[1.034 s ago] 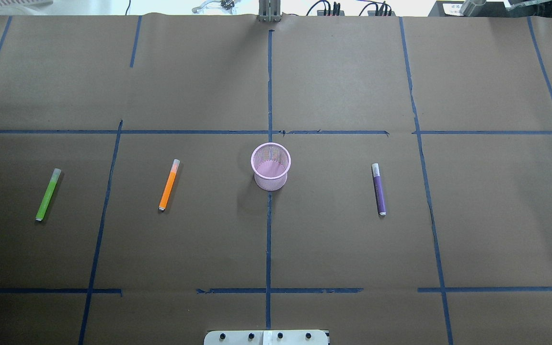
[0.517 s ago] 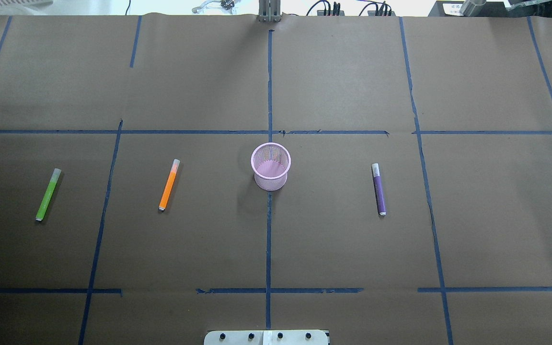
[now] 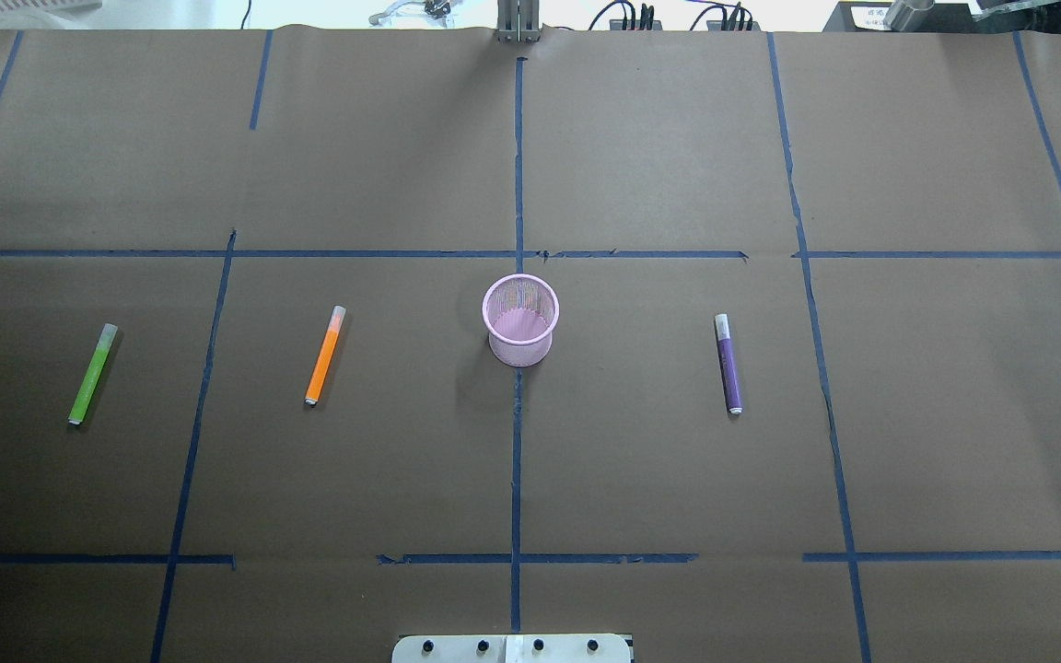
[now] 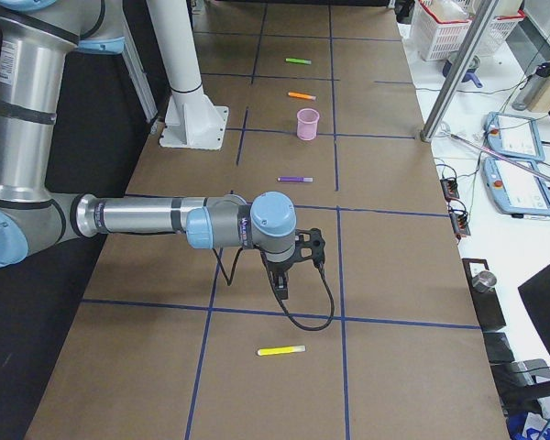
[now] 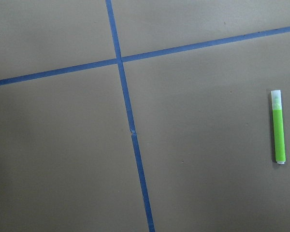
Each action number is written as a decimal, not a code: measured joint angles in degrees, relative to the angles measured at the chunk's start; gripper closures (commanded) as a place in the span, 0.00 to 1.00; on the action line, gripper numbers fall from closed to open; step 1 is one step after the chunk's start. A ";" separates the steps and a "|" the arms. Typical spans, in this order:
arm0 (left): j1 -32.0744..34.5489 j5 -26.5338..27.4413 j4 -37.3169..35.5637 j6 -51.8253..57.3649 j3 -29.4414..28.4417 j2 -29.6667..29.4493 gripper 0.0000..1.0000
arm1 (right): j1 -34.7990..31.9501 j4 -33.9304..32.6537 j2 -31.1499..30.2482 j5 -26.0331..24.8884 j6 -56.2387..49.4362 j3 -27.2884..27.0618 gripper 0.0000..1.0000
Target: Collect pens into pen holder
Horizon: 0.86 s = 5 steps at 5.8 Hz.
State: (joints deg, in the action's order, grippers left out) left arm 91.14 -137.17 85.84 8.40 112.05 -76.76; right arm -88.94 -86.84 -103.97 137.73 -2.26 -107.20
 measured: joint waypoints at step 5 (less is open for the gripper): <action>-0.83 -0.11 0.29 -0.41 -0.68 -0.39 0.00 | 0.00 0.06 -0.42 -0.79 -0.39 1.46 0.00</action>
State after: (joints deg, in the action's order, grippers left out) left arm 90.32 -137.27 86.13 8.00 111.38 -77.15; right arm -88.95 -86.77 -104.40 136.94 -2.66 -105.74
